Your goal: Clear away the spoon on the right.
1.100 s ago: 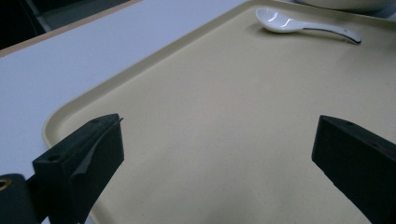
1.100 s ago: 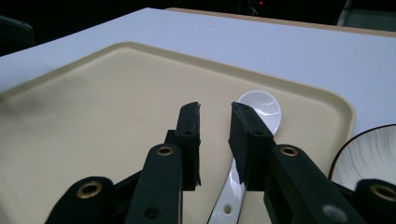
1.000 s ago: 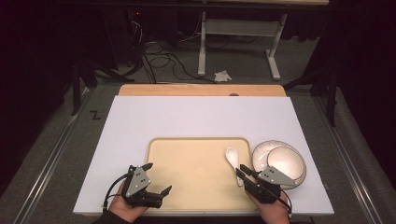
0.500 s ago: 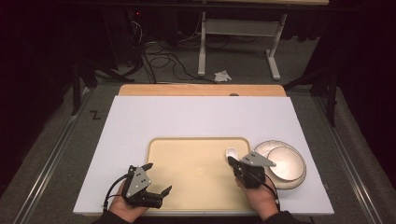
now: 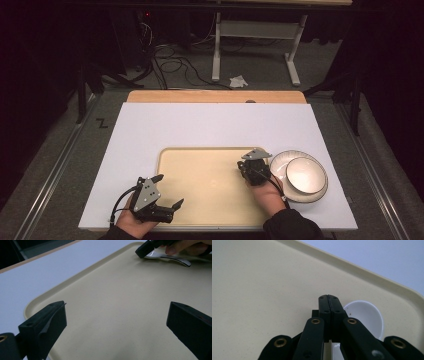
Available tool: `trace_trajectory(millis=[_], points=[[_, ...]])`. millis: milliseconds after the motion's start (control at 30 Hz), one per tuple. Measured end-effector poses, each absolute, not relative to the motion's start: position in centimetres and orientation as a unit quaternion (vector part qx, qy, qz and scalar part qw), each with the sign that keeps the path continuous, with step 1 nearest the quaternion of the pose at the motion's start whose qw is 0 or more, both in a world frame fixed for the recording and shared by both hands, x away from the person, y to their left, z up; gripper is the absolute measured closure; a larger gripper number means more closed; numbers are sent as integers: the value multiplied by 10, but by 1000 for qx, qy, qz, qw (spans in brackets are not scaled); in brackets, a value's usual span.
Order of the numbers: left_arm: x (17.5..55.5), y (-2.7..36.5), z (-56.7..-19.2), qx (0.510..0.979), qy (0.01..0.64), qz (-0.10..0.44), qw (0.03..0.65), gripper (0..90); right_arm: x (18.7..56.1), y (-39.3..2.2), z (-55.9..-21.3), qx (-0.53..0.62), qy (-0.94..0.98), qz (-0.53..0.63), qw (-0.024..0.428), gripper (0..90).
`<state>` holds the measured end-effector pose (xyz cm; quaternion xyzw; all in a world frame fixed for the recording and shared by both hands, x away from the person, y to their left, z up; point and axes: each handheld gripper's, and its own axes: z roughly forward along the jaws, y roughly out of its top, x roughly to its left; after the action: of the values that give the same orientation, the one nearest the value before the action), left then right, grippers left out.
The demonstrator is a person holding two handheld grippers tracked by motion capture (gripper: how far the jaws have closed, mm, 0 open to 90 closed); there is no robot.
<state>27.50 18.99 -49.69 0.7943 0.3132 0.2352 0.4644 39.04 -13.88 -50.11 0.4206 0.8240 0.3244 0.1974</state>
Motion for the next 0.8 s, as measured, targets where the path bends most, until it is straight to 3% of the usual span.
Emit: trace_trajectory(millis=[467, 800], points=[[275, 190, -497, 793, 315, 236, 465, 34, 386, -140, -499, 414, 825, 331, 196, 900], [275, 189, -497, 795, 314, 236, 463, 35, 319, -148, -496, 348, 854, 337, 188, 900]])
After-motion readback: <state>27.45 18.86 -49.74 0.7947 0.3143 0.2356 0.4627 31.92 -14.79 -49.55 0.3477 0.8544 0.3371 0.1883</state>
